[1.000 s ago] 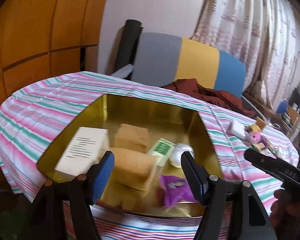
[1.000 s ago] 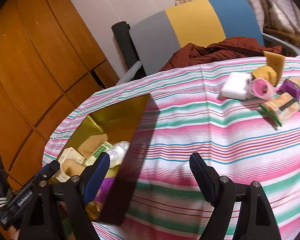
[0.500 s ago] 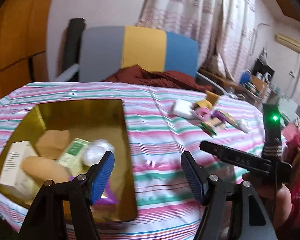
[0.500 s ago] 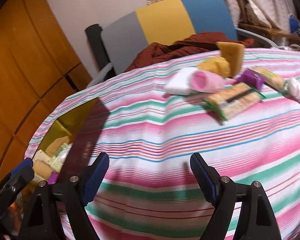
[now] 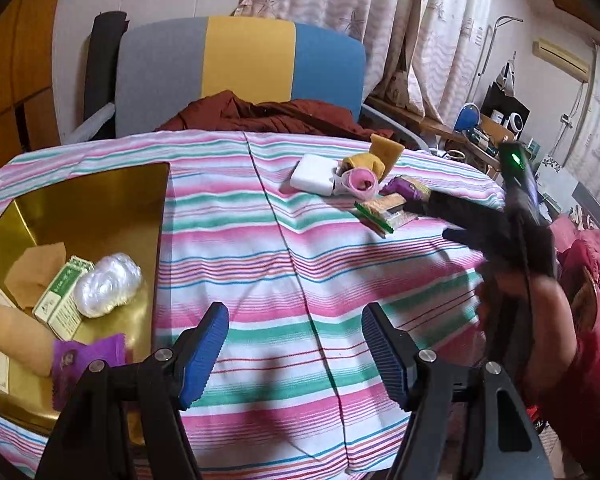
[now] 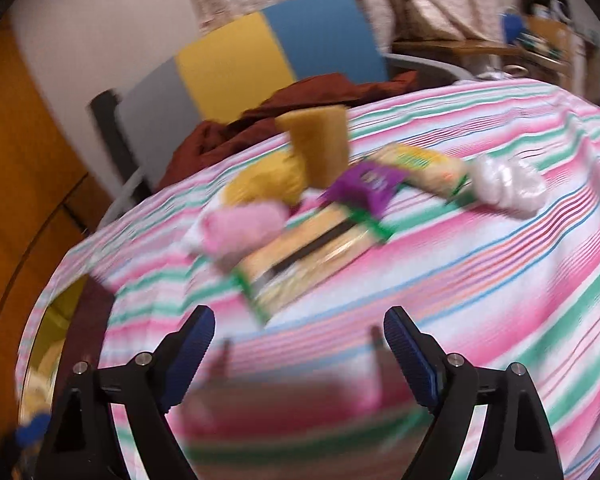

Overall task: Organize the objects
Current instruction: 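Move both tools back toward the remaining items on the cloth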

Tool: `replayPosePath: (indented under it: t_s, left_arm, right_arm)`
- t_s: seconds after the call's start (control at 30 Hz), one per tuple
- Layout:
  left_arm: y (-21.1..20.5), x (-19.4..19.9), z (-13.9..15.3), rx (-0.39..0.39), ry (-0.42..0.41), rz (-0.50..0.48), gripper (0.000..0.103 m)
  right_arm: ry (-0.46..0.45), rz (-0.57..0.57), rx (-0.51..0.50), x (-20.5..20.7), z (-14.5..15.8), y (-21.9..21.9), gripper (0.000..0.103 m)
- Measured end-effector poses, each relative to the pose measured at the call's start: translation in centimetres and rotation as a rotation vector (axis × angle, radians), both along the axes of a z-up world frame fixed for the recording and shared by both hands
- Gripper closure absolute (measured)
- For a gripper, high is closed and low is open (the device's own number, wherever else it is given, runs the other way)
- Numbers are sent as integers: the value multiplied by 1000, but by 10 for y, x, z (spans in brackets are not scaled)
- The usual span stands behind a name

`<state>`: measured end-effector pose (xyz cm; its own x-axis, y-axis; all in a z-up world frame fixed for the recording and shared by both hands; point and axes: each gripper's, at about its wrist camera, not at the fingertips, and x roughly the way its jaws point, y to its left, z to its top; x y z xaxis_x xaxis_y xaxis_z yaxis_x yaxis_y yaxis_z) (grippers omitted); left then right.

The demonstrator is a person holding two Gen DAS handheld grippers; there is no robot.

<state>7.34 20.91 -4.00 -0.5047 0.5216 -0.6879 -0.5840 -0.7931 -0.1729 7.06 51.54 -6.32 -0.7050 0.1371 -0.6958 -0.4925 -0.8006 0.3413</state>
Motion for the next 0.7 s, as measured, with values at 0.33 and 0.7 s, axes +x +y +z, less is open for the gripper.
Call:
replayPosePath:
  t_s: [0.33,0.7]
  left_arm:
    - [-1,5,-8,-24,-32,10,33]
    - [19,1,-14,-31,-46,-34,33]
  right_arm:
    - [-188,-95,83,-75,-14,20,11]
    - [-131,37,134,6,-13,5,11]
